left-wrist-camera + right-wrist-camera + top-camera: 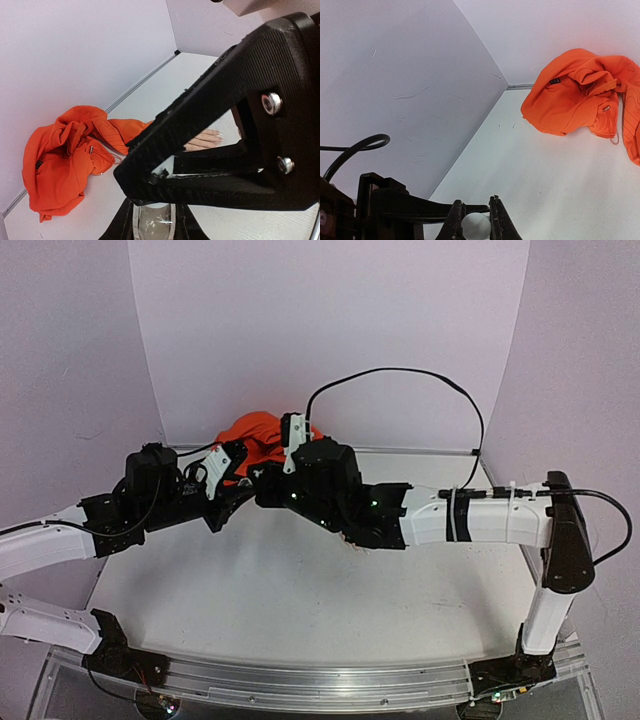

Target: Paint the nails

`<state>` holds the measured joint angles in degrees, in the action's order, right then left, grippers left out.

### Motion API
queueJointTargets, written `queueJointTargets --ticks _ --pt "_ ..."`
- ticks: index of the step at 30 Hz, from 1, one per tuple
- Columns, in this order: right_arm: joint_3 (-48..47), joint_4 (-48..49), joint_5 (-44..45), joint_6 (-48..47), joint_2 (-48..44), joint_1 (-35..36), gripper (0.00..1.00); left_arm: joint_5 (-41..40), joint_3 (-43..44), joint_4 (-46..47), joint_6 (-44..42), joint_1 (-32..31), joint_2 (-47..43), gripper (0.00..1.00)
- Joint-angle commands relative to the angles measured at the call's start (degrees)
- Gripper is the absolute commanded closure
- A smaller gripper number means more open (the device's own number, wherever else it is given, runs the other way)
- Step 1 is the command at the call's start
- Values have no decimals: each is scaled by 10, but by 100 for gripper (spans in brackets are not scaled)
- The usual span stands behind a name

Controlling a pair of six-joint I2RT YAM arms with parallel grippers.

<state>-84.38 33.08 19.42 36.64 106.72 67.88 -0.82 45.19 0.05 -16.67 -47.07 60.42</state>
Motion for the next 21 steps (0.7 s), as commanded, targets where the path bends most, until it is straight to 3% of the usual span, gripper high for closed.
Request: queueJointTargets --ticks 1,2,6,12,15,21 --pt "-3 -5 -45 -24 -50 22 85 -90 5 41 4 24 -10 100" --pt "12 -5 -66 -38 -62 11 66 -66 5 41 6 24 -12 100" --pt "72 6 -221 -100 -120 -43 41 43 11 36 10 24 -12 100" --pt "177 14 -390 -146 -209 -112 22 303 21 36 8 25 -3 100" --pt "201 11 -486 -190 -231 -121 22 404 32 36 17 27 13 100" --pt "206 5 -617 -238 -229 -121 33 542 56 36 44 29 58 100"
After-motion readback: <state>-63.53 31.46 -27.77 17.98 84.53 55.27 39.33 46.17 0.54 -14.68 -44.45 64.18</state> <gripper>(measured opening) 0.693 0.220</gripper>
